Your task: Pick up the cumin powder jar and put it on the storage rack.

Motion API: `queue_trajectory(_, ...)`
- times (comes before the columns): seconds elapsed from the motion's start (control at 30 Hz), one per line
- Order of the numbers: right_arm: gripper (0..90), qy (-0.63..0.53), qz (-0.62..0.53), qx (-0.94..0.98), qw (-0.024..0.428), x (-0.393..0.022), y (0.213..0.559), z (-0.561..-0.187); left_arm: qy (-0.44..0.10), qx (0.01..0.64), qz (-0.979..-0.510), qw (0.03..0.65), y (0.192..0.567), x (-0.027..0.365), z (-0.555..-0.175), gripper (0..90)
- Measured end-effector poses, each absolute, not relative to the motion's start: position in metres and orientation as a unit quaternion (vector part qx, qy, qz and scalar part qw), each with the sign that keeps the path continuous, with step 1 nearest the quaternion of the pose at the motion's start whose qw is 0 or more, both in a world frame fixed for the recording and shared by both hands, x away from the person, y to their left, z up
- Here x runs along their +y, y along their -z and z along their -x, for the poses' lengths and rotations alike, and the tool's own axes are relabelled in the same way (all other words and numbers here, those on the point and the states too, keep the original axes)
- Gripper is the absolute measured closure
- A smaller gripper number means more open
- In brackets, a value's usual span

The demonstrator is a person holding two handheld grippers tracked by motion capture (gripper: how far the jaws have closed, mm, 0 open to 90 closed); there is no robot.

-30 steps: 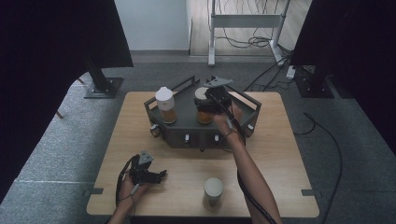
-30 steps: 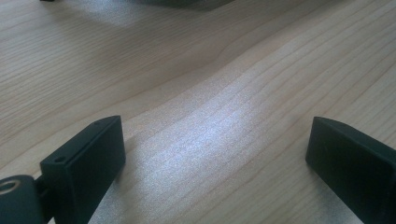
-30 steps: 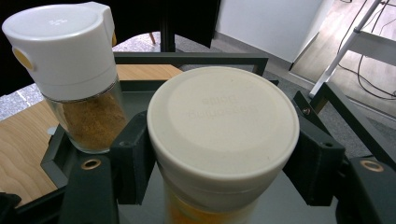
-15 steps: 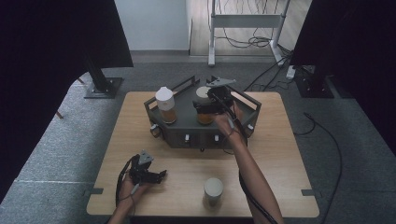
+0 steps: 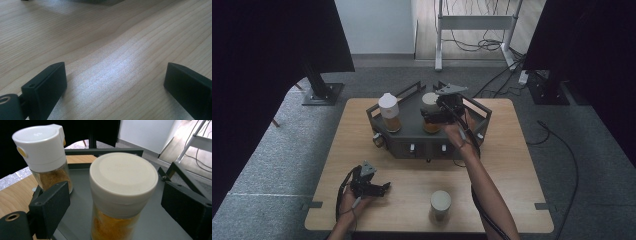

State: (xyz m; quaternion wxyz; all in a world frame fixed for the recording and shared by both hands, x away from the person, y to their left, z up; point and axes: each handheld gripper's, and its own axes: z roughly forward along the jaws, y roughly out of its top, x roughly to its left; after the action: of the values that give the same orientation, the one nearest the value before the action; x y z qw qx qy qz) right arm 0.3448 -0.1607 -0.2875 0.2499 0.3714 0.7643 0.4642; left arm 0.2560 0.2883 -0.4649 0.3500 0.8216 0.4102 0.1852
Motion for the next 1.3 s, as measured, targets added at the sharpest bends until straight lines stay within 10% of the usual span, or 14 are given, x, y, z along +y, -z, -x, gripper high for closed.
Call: queue_trajectory(1.3, 8.0, -0.459, -0.38, 0.76, 0.259, -0.208, 0.294, -0.302, -0.186, 0.417, -0.82, 0.345, 0.464, 0.281, -0.256, 1.2)
